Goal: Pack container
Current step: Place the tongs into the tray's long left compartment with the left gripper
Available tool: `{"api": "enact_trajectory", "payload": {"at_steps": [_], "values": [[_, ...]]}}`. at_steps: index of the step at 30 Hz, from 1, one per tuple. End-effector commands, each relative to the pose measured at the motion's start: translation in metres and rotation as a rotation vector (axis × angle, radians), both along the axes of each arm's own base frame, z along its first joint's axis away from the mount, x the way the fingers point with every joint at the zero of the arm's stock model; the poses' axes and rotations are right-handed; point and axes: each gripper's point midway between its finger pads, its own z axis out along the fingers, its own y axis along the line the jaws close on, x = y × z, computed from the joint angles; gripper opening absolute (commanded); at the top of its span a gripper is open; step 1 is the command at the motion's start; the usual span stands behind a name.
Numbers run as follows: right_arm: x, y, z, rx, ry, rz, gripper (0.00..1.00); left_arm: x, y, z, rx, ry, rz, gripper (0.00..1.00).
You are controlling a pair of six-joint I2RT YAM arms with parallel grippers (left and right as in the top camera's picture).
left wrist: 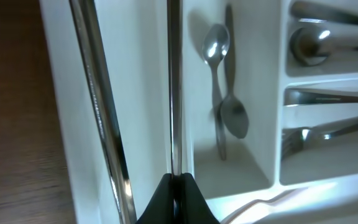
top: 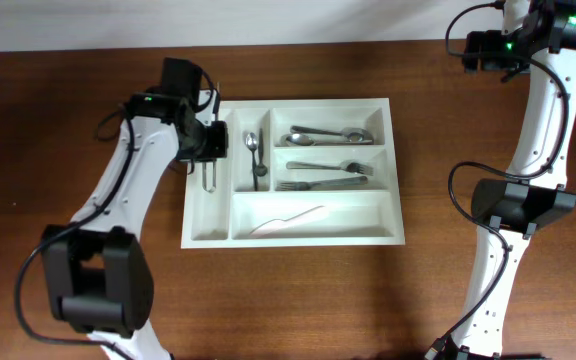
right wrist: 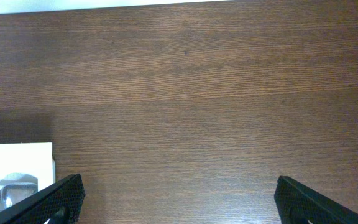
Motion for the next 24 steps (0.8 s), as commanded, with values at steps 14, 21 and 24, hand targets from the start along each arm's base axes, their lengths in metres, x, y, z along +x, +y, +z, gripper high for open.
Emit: {"api": "enact_trajectory", "payload": {"at_steps": [14,21,24], "values": [[-0.001,0.000,0.012,-0.009,-0.023,-0.010,0.98,0.019,0.013,0.010,0.001,-0.019,0.008,0.63],[-0.001,0.000,0.012,-0.009,-0.023,-0.010,0.99,0.018,0.065,0.110,0.072,-0.187,0.120,0.98],[-0.001,0.000,0.012,-0.009,-0.023,-0.010,0.99,0.007,0.077,0.143,0.070,-0.260,0.150,0.99]]}}
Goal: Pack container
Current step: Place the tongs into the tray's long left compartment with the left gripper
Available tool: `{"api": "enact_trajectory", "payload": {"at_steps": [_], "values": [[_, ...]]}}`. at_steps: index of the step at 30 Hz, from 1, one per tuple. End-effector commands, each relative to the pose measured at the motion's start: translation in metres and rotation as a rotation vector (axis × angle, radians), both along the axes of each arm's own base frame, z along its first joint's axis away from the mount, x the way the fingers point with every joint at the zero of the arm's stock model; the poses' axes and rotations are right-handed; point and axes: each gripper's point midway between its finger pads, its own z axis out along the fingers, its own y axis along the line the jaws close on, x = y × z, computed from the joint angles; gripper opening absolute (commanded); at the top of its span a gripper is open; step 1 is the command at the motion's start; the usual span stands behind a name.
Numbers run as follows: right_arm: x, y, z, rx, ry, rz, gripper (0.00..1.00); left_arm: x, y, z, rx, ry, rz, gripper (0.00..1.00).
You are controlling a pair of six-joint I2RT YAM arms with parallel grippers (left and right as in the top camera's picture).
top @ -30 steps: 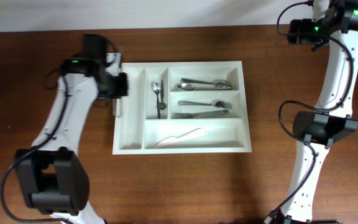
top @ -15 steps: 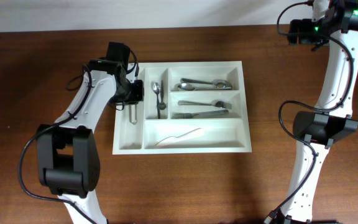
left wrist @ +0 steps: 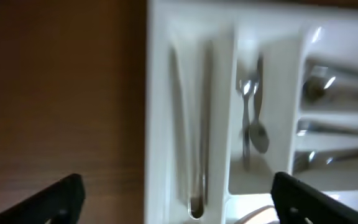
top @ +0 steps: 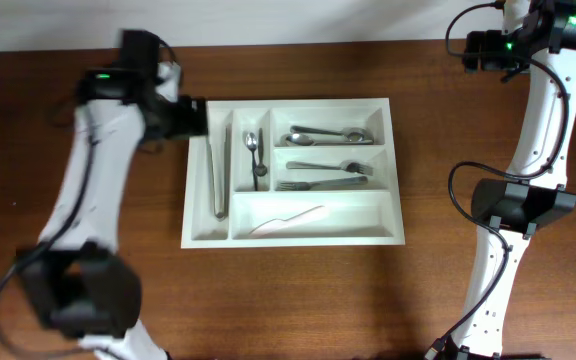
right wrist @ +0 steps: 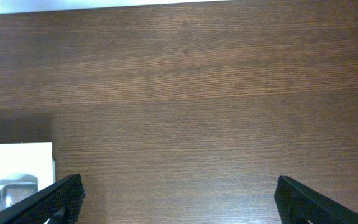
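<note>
A white cutlery tray (top: 308, 102) lies mid-table. Metal tongs (top: 219, 170) rest lengthwise in its leftmost slot, seen blurred in the left wrist view as tongs (left wrist: 191, 155) inside the tray rim (left wrist: 157, 124). My left gripper (top: 200, 118) hangs open just off the tray's far left corner, its fingers wide apart around nothing; the left gripper (left wrist: 179, 205) looks down on that slot. My right gripper (top: 473, 50) is far off at the back right, and the right gripper (right wrist: 179, 202) is open over bare wood.
Two spoons (top: 256, 155) fill the second slot, shown as spoons (left wrist: 253, 118) at the wrist. Spoons (top: 318, 133), a fork (top: 333, 166), another fork (top: 320, 184) and a white plastic knife (top: 288, 221) occupy the other compartments. Brown tabletop surrounds the tray.
My left gripper was shut on the tongs, held over the tray's left side. Now it is open and farther back and left, and the tongs lie in the leftmost slot. The right arm is unchanged.
</note>
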Motion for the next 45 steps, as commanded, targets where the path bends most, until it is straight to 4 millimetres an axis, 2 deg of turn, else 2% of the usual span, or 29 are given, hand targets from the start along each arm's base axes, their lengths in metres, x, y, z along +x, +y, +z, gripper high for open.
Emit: {"api": "enact_trajectory", "payload": {"at_steps": [1,5,9,45], "values": [[-0.001,0.000,0.012,-0.009,-0.023,-0.009,0.99,-0.016,0.020,0.065,0.034,-0.146,0.038,0.99],[-0.001,0.000,0.012,-0.009,-0.023,-0.009,0.99,-0.036,0.038,0.086,0.070,-0.172,0.086,0.99],[-0.001,0.000,0.012,-0.009,-0.023,-0.009,0.99,-0.047,0.040,0.097,0.070,-0.185,0.092,0.99],[-0.001,0.000,0.012,-0.009,-0.023,-0.009,0.99,-0.047,0.040,0.096,0.070,-0.184,0.092,0.99]]}}
